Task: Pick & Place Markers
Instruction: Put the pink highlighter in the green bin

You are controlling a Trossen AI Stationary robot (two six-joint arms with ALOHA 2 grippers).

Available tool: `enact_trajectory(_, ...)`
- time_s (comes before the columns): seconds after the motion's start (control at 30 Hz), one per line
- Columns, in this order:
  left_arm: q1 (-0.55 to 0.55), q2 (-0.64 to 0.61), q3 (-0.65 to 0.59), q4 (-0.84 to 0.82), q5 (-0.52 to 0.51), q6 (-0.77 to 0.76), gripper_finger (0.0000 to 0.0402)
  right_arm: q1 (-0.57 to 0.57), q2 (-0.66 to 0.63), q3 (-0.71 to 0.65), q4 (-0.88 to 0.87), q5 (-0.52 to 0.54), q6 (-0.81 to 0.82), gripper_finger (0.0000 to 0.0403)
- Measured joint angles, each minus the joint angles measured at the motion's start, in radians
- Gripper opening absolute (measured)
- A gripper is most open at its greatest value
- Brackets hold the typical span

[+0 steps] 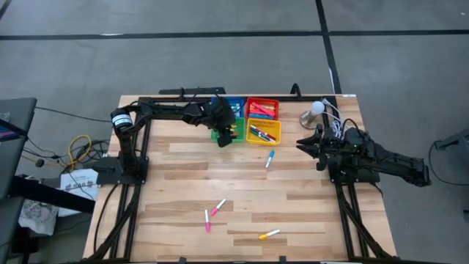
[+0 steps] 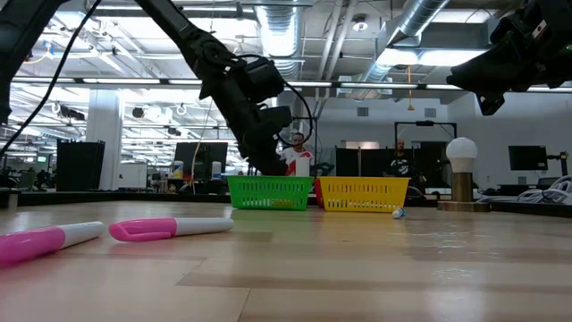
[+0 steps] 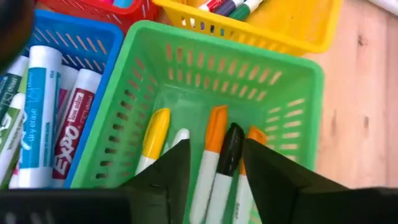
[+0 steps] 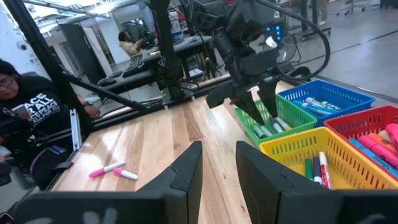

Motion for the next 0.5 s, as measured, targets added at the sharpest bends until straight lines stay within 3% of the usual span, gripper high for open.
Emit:
enact_trajectory(0.27,-0.026,-0.179,-0.001,-0.011,-0.007,-0.102,0.0170,0.000,0.000,0.000,0.000,0.000,-0.006,0.0087)
enact_trajectory(0.5,-0.129,-0.353,0.000,-0.034,-0.004,-0.280,0.0166,0.000,0.000,0.000,0.000,0.000,-0.008,0.0087)
